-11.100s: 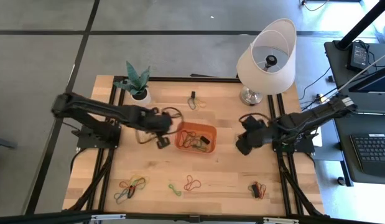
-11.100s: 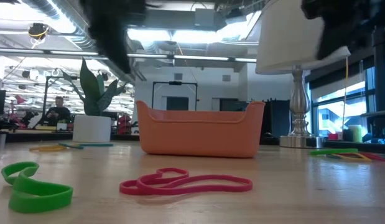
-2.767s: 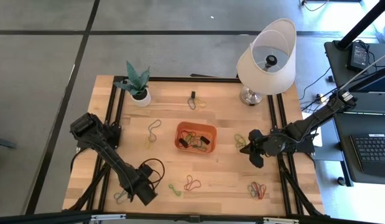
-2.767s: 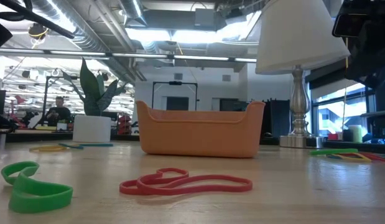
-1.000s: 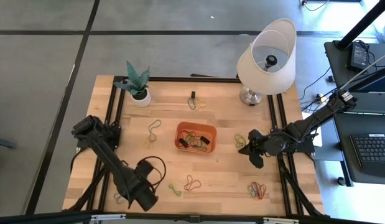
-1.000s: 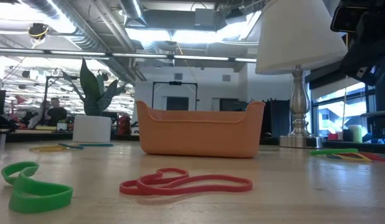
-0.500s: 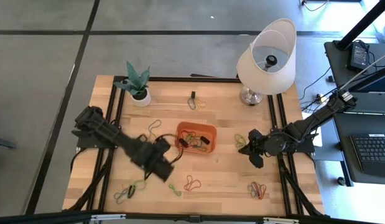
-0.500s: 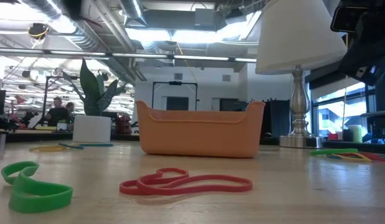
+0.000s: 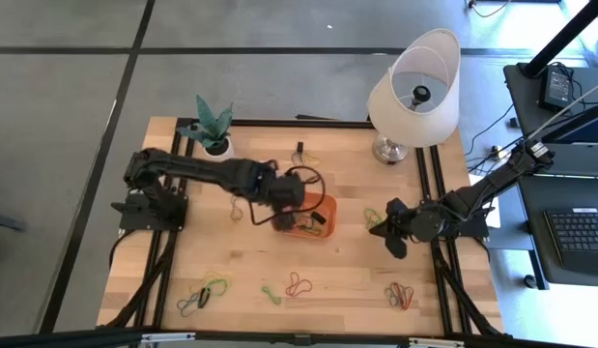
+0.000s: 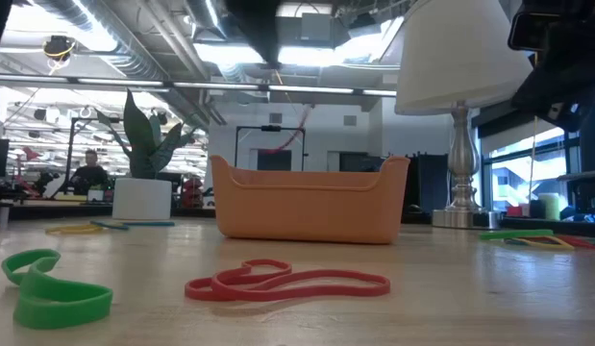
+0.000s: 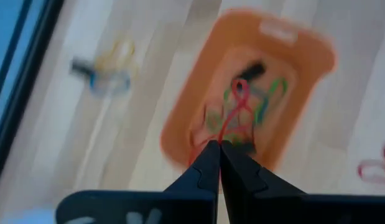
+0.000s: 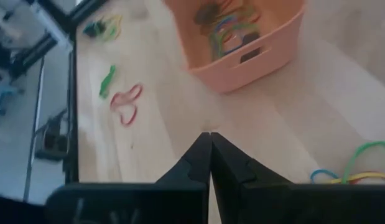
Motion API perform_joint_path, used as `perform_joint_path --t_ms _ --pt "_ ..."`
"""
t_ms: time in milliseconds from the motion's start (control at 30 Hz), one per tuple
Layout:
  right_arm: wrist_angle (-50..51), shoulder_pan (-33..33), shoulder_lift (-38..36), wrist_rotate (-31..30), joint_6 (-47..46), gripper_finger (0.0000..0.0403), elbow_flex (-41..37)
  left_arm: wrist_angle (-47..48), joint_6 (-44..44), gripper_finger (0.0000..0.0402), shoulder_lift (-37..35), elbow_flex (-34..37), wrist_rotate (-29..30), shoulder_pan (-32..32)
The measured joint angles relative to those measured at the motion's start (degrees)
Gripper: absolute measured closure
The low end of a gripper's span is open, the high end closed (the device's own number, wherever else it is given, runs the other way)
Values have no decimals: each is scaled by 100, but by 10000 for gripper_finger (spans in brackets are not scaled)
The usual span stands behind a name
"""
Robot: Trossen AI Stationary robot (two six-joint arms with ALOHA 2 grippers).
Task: Pick and place rubber bands into bin
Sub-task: Put the red rubber band into the orange bin
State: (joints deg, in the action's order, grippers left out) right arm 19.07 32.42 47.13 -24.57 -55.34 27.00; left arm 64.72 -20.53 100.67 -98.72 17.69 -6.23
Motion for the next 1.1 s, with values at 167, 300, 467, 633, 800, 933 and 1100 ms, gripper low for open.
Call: perform_joint_path --t_ms 167,300,467,633,800,933,1100 --pt "-6 0 0 -595 -201 389 -2 -452 1103 398 348 -2 -412 380" --pt "-4 0 -2 -791 -296 389 -2 -446 1543 398 764 0 -679 579" --pt "-4 -9 -2 -872 -340 389 -4 -645 1672 398 1367 2 -717 760" --pt "-3 -136 0 -883 -463 389 -4 -864 1548 398 1863 2 -733 837" --pt "-1 -252 -2 -888 -465 389 -4 -1036 1391 397 2149 7 -865 826" --pt "-2 -280 -2 -890 -465 389 -4 -1179 1109 397 2207 9 -1187 828" --pt "0 -280 -2 -888 -459 389 -4 -1209 1025 366 2205 9 -1337 826"
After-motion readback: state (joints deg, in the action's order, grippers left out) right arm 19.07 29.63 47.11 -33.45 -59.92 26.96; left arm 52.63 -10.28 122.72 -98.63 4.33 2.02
